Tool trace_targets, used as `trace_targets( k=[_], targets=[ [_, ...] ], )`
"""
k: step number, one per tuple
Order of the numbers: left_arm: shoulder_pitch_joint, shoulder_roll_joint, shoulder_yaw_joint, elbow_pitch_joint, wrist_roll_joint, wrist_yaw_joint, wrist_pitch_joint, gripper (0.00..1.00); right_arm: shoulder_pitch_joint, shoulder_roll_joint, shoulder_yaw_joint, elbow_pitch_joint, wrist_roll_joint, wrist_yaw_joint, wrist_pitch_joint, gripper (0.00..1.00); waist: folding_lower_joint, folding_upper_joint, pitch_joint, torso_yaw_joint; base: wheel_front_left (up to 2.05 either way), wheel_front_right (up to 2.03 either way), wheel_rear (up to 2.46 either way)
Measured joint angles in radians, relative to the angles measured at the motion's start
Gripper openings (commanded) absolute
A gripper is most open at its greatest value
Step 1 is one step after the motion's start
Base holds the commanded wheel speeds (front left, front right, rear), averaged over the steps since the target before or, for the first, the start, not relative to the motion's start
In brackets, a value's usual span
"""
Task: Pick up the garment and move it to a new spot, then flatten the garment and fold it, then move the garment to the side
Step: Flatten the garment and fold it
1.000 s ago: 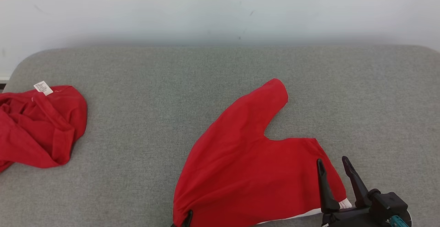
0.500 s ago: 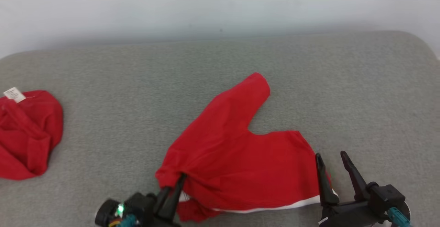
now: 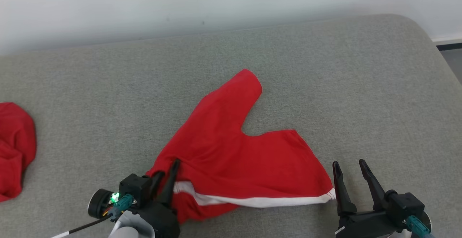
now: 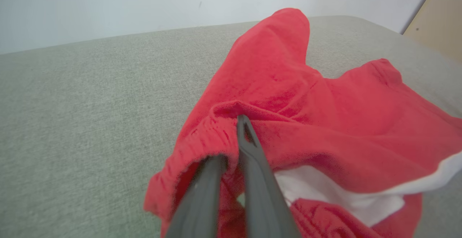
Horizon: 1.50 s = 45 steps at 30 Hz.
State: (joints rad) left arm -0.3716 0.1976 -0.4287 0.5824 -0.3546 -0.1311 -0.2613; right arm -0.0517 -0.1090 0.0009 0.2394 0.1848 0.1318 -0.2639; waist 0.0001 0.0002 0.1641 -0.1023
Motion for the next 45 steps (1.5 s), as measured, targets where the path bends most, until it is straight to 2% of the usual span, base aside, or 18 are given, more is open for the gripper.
trace_targets(
  k=[11,18,25,31,45],
  targets=[
    [0.128,-0.046,0.032,-0.155,-0.008,0.0,-0.001,1.0,0.014,0.008,-0.009,-0.006,0.006,0.0,0.0,1.0,-0.0002,-0.0001,-0.022,0.071,0.0,0.0,0.0],
    [0.237,-0.067,-0.011,-0.22,-0.005,0.0,-0.001,1.0,0.024,0.012,-0.01,-0.006,0.008,0.0,0.0,1.0,-0.0002,-0.0001,-0.033,0.123,0.0,0.0,0.0],
    [0.301,-0.079,-0.01,-0.252,0.0,0.008,-0.001,1.0,0.028,0.013,-0.01,-0.007,0.012,0.0,0.0,1.0,-0.0002,-0.0001,-0.039,0.144,0.0,0.0,0.0],
    [0.362,-0.08,-0.009,-0.278,0.007,0.008,-0.001,1.0,0.044,0.01,-0.015,-0.006,0.016,0.0,0.0,1.0,-0.0002,-0.0002,-0.053,0.152,0.0,0.0,0.0],
    [0.477,-0.043,0.042,-0.261,0.018,0.016,-0.001,1.0,0.173,-0.021,-0.056,0.016,0.015,0.0,0.0,1.0,-0.0003,-0.0001,-0.117,0.158,0.0,0.0,0.0]
  ],
)
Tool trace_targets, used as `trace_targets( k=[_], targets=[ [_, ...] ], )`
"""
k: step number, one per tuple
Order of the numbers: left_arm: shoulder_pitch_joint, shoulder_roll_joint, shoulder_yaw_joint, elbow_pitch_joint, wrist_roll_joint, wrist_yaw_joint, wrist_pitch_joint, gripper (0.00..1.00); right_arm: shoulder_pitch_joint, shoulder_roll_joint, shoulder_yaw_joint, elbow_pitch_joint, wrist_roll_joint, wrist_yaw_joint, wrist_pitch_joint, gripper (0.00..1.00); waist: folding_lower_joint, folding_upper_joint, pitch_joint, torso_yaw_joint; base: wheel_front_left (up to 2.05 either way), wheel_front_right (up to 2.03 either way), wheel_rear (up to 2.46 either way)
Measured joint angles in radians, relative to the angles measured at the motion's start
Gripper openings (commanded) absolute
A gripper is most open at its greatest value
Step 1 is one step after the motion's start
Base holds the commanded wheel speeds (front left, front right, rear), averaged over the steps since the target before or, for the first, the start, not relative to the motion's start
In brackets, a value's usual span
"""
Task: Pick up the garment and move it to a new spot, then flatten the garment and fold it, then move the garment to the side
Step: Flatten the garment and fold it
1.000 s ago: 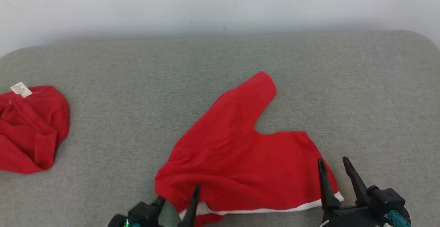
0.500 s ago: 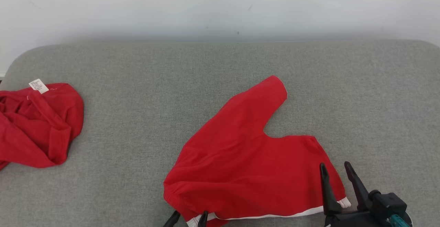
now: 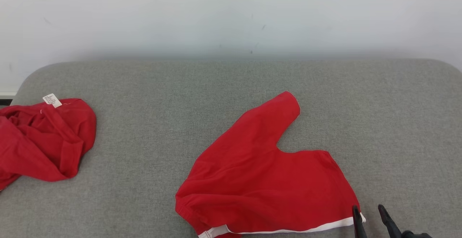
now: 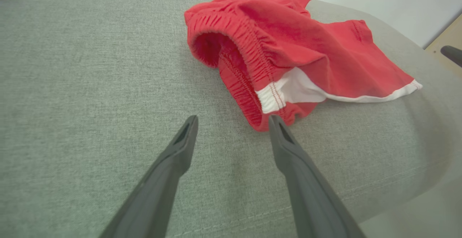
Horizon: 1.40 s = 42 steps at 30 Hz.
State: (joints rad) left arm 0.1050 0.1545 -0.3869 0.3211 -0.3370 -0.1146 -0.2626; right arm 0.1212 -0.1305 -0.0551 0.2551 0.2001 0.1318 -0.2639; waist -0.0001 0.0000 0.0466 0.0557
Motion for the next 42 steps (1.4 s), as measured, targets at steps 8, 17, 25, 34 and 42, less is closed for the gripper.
trace_targets(
  k=[8,17,25,34,42],
  targets=[
    [-0.003,-0.015,-0.01,0.01,0.009,-0.009,0.0,1.0,0.015,-0.006,-0.014,0.065,-0.001,0.0,0.0,1.0,0.0001,0.0,-0.004,-0.006,0.0,0.0,0.0],
    [-0.084,-0.014,-0.065,0.094,0.013,-0.014,0.0,1.0,-0.069,-0.032,0.024,0.194,-0.007,0.0,0.0,1.0,0.0002,0.0,0.003,-0.017,0.0,0.0,0.0],
    [-0.16,-0.023,-0.106,0.166,-0.035,-0.016,0.0,1.0,-0.142,-0.03,0.05,0.308,0.002,0.0,0.0,1.0,0.0001,0.0,0.016,-0.02,0.0,0.0,0.0],
    [-0.216,-0.034,-0.151,0.198,-0.093,-0.016,0.0,0.0,-0.195,-0.03,0.091,0.376,0.038,0.0,-0.001,0.0,0.0003,0.0,0.022,-0.018,0.0,0.0,0.0],
    [-0.117,-0.015,-0.116,0.076,-0.063,-0.016,0.0,0.0,-0.1,-0.031,0.077,0.244,0.072,0.0,0.0,0.0,0.0002,0.0,0.011,-0.019,0.0,0.0,0.0]
  ],
)
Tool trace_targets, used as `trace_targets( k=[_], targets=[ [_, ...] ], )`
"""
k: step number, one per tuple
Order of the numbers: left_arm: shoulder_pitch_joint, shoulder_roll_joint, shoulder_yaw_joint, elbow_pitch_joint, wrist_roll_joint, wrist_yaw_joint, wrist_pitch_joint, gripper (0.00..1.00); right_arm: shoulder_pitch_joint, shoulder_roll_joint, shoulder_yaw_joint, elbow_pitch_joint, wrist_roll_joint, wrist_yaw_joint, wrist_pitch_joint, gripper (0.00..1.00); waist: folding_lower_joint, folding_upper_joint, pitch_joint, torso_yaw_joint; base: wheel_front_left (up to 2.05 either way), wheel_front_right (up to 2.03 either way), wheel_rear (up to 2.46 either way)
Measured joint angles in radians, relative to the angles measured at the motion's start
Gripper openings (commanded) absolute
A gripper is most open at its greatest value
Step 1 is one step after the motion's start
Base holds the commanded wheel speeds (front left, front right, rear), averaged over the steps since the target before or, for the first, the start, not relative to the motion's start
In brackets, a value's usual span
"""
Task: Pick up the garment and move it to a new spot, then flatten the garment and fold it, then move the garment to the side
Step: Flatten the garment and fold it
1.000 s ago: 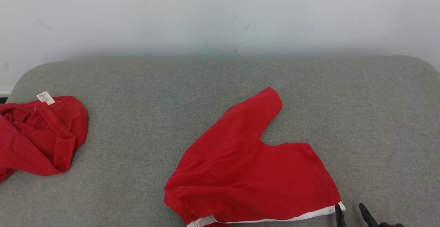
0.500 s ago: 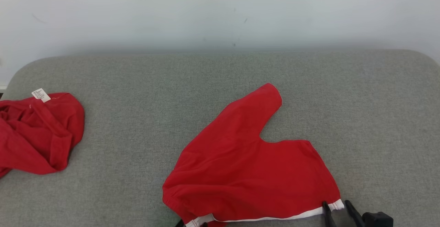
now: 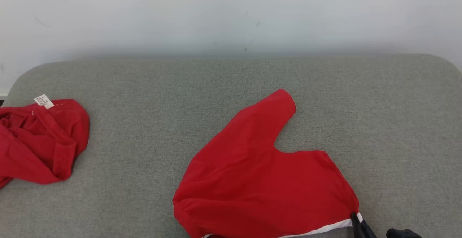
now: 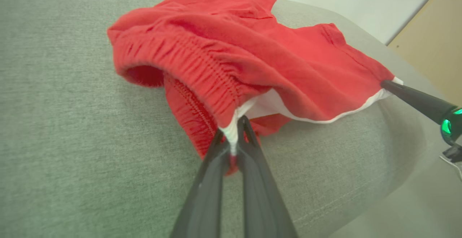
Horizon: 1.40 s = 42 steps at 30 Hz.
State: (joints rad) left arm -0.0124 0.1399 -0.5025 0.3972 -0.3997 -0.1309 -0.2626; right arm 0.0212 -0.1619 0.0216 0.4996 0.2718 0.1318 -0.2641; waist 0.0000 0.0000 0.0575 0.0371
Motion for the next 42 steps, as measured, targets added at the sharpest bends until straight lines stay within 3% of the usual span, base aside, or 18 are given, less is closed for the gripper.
trace_targets(
  k=[6,12,19,25,34,42],
  targets=[
    [0.004,0.024,0.016,-0.086,0.047,0.0,0.0,0.0,0.012,-0.007,0.025,-0.097,0.027,0.0,0.0,0.0,0.0,0.0,0.009,-0.008,0.0,0.0,0.0],
    [-0.169,0.112,-0.027,-0.159,0.054,0.0,0.017,0.0,-0.133,-0.056,0.08,-0.139,0.084,0.0,0.001,0.0,0.0,0.0001,0.036,-0.023,0.0,0.0,0.0],
    [-0.541,0.267,-0.144,-0.211,-0.026,0.0,0.128,0.0,-0.446,-0.138,0.134,-0.096,0.157,0.0,0.057,0.0,0.0001,0.0001,0.11,-0.037,0.0,0.0,0.0],
    [-0.984,0.353,-0.239,-0.188,-0.168,0.0,0.221,0.0,-0.831,-0.179,0.165,-0.042,0.263,0.0,0.148,0.0,0.0002,0.0002,0.226,-0.048,0.0,0.0,0.0],
    [-1.567,0.382,-0.352,-0.03,-0.323,-0.001,0.277,0.0,-1.419,-0.174,0.187,0.078,0.398,0.0,0.27,0.0,0.0005,0.0003,0.443,-0.071,0.0,0.0,0.0],
    [-1.882,0.339,-0.393,0.097,-0.408,-0.001,0.246,0.0,-1.747,-0.174,0.188,0.215,0.422,0.0,0.295,0.0,0.0004,0.0004,0.601,-0.102,0.0,0.0,0.0]
  ],
)
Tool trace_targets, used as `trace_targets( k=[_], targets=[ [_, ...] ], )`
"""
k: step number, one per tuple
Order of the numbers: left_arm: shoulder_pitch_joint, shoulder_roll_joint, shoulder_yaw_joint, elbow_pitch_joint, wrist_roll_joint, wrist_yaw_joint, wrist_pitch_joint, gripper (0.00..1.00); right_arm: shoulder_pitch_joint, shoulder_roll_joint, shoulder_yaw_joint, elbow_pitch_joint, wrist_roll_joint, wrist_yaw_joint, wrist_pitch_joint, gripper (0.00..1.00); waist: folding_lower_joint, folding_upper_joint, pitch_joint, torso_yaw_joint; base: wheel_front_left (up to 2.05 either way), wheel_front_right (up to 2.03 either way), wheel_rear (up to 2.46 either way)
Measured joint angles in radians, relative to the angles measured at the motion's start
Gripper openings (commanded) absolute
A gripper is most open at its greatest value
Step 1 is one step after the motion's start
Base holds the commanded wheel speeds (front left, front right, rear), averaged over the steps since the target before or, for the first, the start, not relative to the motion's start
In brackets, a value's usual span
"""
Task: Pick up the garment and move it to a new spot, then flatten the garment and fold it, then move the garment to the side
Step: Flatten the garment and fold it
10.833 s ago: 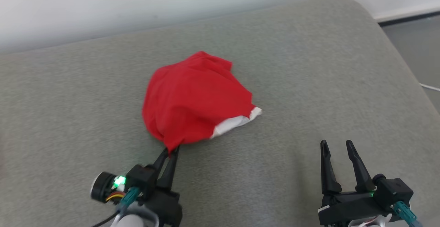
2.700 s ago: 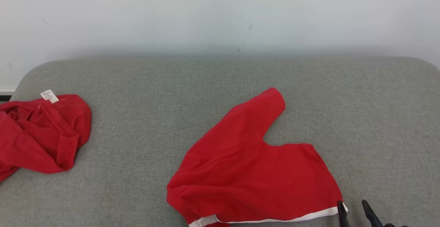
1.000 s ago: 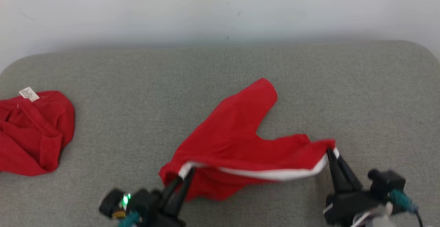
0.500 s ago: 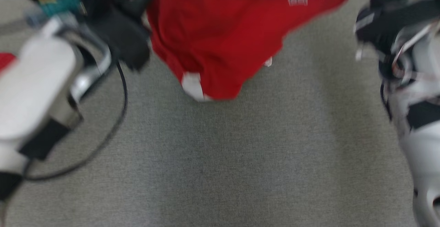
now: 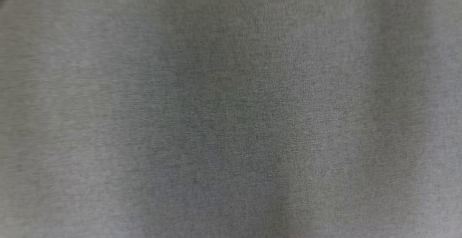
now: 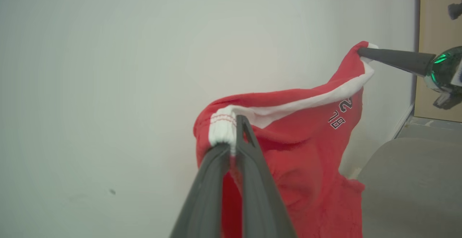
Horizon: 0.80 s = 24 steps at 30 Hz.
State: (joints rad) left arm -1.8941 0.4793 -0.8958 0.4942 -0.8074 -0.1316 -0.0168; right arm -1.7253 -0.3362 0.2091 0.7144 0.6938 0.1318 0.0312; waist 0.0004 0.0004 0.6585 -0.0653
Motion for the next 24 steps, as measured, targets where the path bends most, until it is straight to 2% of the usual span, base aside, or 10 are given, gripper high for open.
trace_targets(
  k=[6,13,18,20,24],
  targets=[
    [-0.127,-0.027,-0.075,0.102,-0.065,0.0,-0.054,0.0,-0.087,-0.008,0.041,0.041,0.002,0.0,-0.014,0.0,-0.0002,0.0,0.074,-0.031,0.0,0.0,0.0],
    [-0.138,-0.046,-0.155,0.146,-0.129,0.0,-0.123,0.0,-0.087,-0.012,0.082,0.052,0.036,0.0,-0.041,0.0,-0.0002,-0.0001,0.112,-0.054,0.0,0.0,0.0],
    [-0.044,-0.035,-0.212,0.132,-0.175,0.0,-0.199,0.0,0.051,-0.032,0.116,0.02,0.101,0.0,-0.089,0.0,-0.0003,-0.0002,0.093,-0.058,0.0,0.0,0.0],
    [0.041,-0.002,-0.227,0.093,-0.198,0.0,-0.226,0.0,0.163,-0.066,0.145,-0.025,0.128,0.0,-0.117,0.0,-0.0004,-0.0002,0.063,-0.058,0.0,0.0,0.0],
    [0.197,0.07,-0.197,0.025,-0.23,0.001,-0.243,0.0,0.344,-0.089,0.187,-0.105,0.164,0.0,-0.15,0.0,-0.0006,-0.0004,0.005,-0.056,0.0,0.0,0.0]
  ],
)
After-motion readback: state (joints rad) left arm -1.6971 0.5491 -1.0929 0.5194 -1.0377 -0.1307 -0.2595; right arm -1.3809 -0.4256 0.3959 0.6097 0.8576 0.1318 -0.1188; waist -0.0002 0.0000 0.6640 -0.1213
